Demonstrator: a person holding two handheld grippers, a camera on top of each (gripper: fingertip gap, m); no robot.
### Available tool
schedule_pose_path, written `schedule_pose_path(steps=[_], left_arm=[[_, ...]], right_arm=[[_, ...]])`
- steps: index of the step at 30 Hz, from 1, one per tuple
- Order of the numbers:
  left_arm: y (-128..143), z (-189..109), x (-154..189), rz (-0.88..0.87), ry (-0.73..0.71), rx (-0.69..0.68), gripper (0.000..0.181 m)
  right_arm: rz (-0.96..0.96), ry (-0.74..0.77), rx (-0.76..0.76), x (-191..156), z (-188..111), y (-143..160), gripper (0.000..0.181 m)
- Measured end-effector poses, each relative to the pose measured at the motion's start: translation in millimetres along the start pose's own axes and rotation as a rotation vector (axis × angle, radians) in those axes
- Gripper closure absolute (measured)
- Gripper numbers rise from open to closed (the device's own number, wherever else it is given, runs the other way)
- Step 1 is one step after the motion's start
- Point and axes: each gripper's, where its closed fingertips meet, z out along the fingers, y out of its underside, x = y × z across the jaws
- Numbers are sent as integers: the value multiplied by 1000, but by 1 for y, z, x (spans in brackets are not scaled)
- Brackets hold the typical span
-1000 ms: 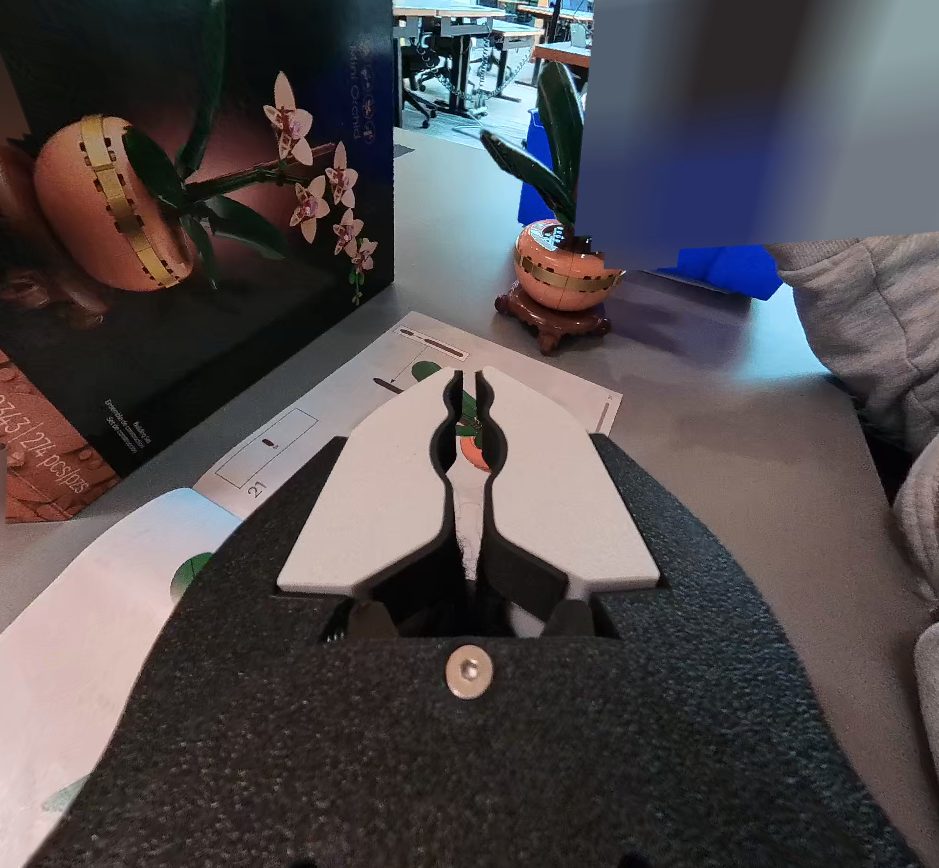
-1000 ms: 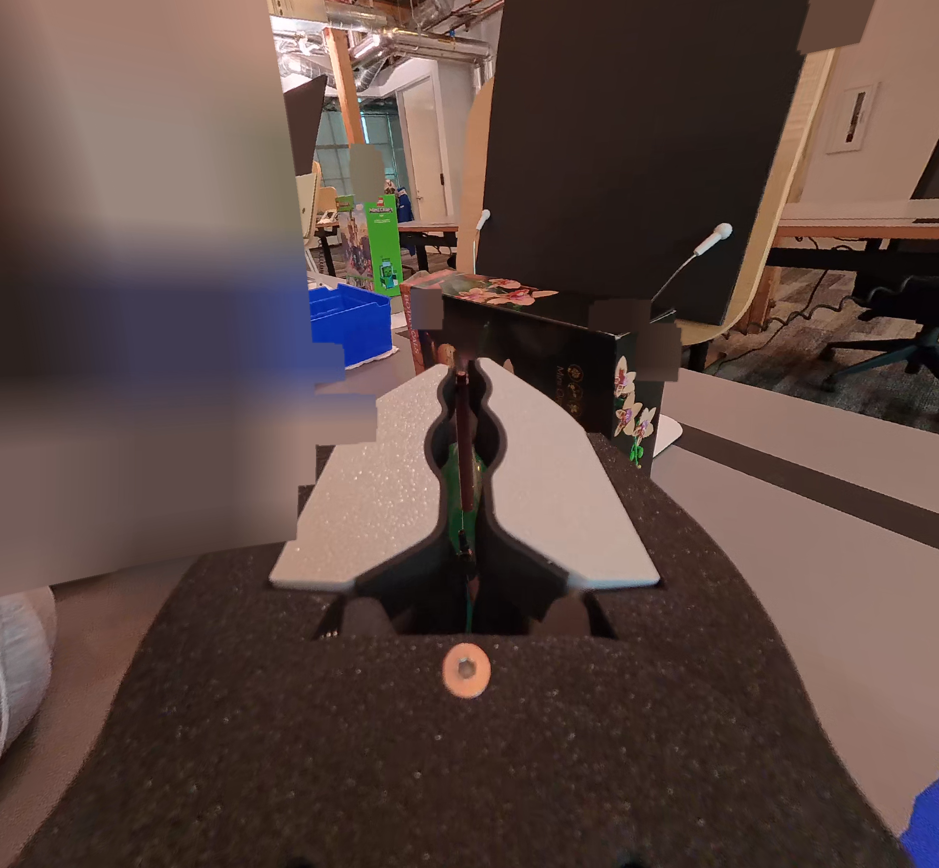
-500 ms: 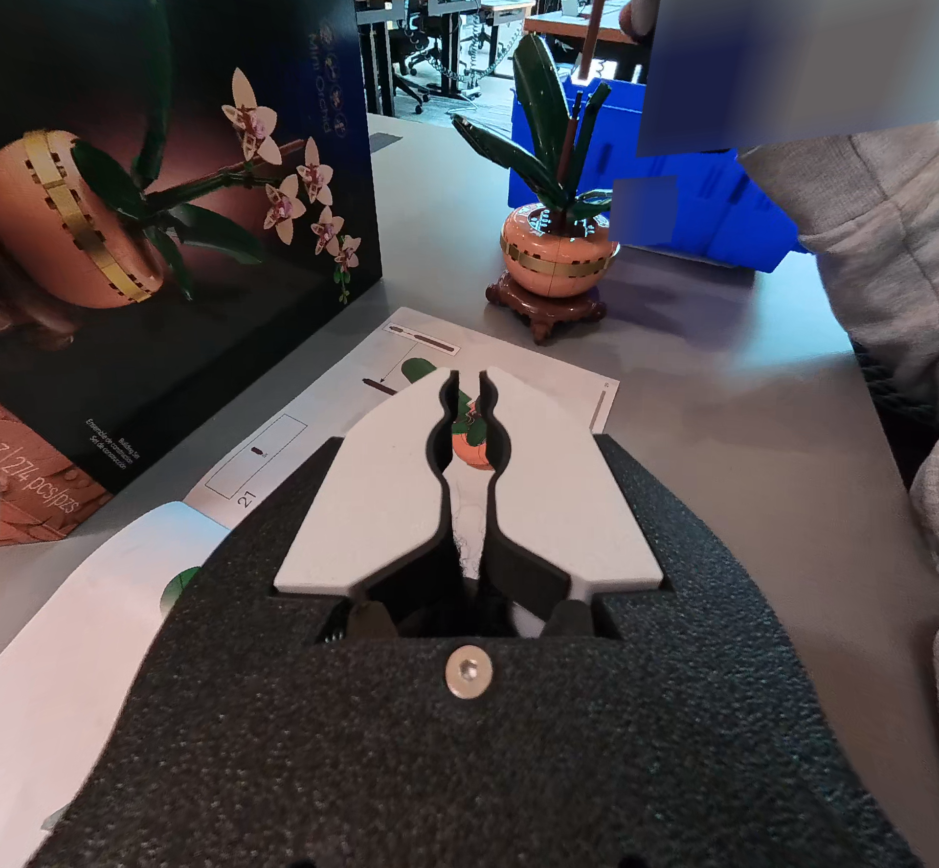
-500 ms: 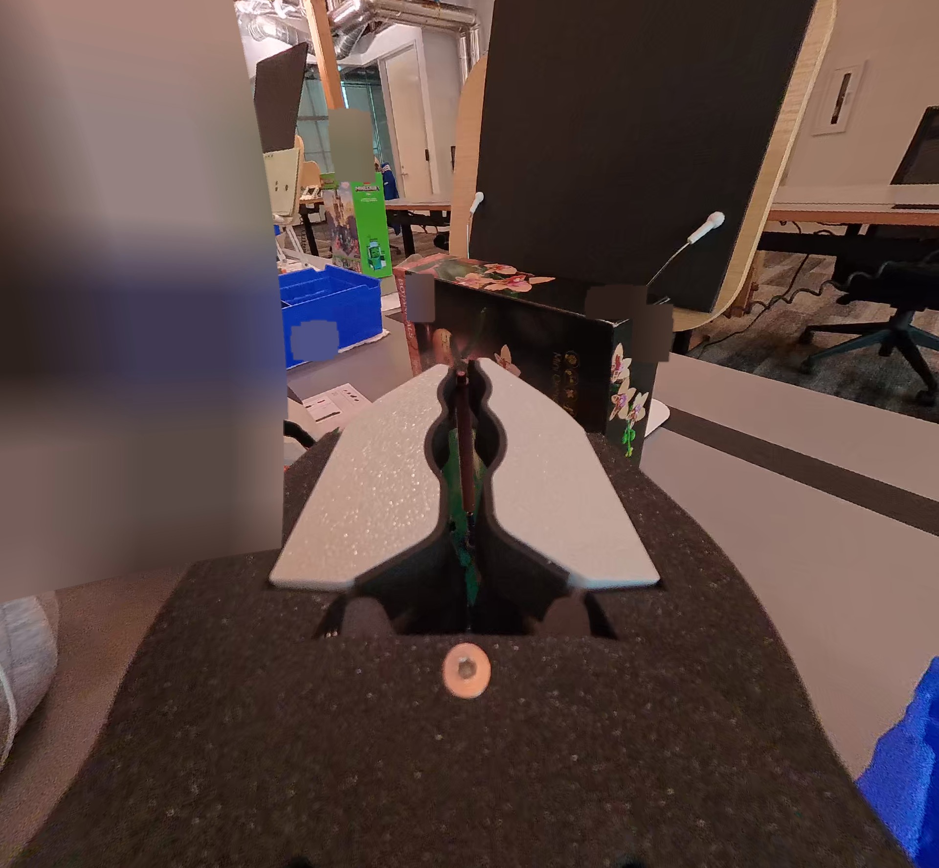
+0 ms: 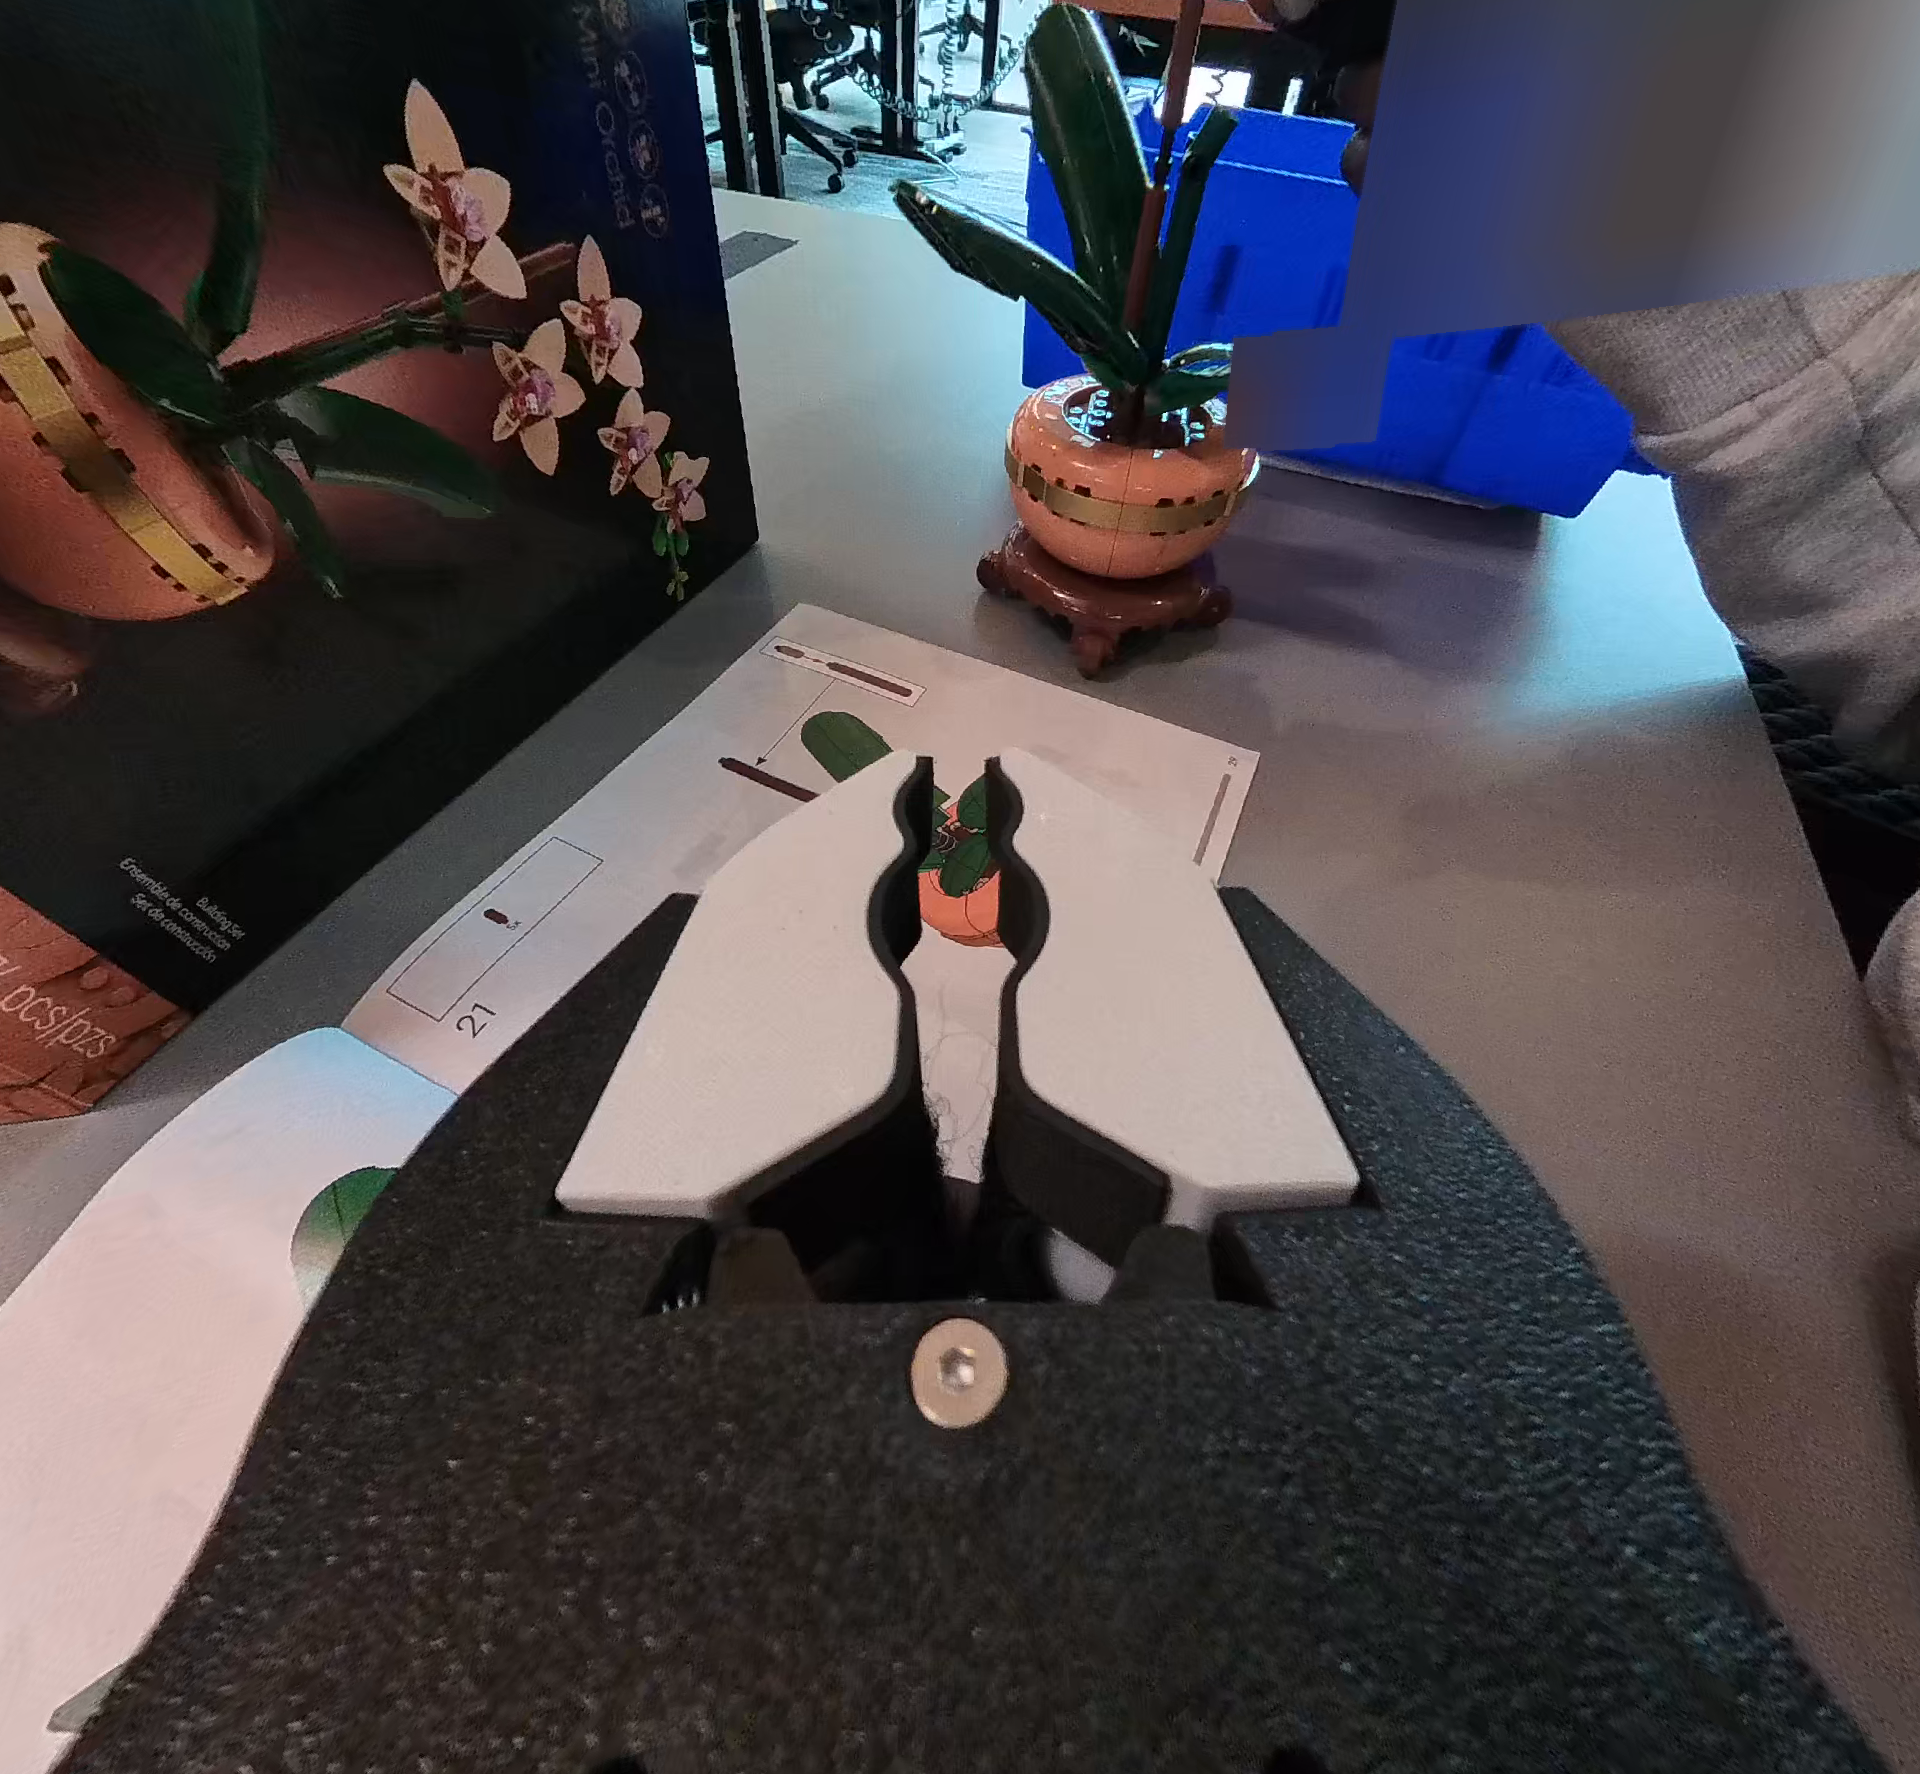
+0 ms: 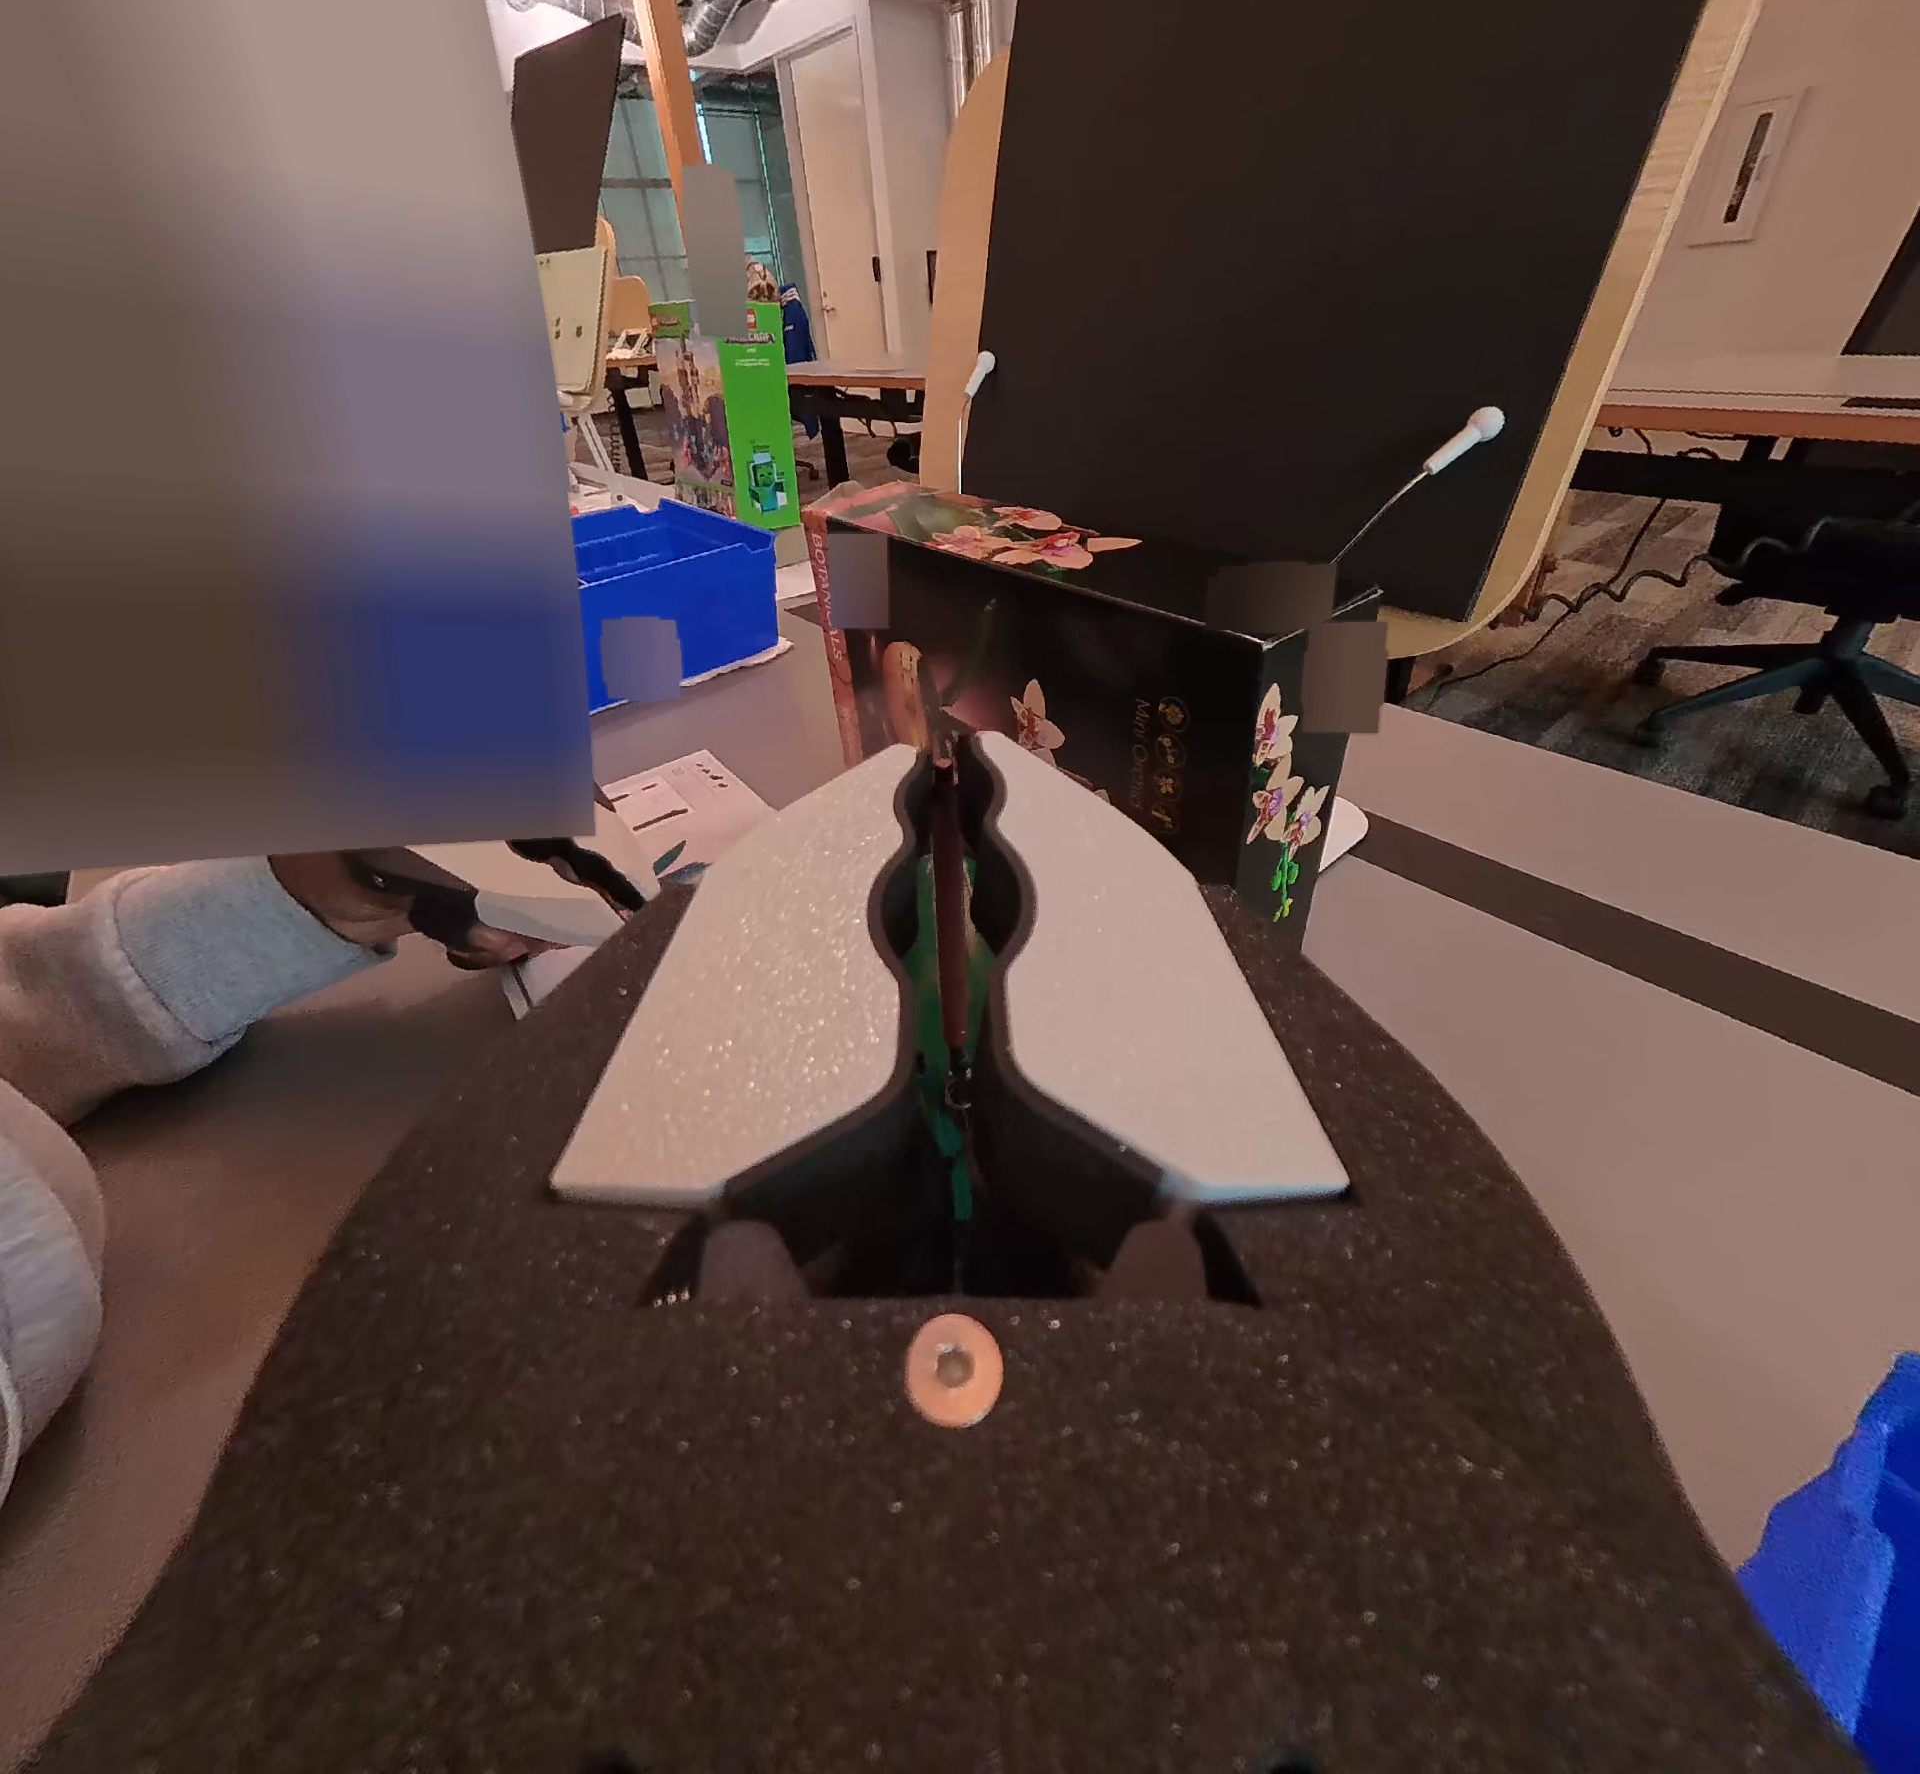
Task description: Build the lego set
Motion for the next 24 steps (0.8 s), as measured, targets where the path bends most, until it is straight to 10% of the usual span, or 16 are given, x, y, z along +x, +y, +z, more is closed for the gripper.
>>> schedule_pose_path(steps=[7, 14, 24], left_arm=[[-8, 5, 6, 18, 40, 46, 172], [-71, 30, 40, 153, 233, 188, 159], [-102, 127, 45, 279, 322, -30, 174]], right_arm=[[-35, 7, -23, 0, 1, 0, 177], [-73, 2, -55, -3, 1, 1, 177], [-45, 3, -76, 3, 1, 1, 177]])
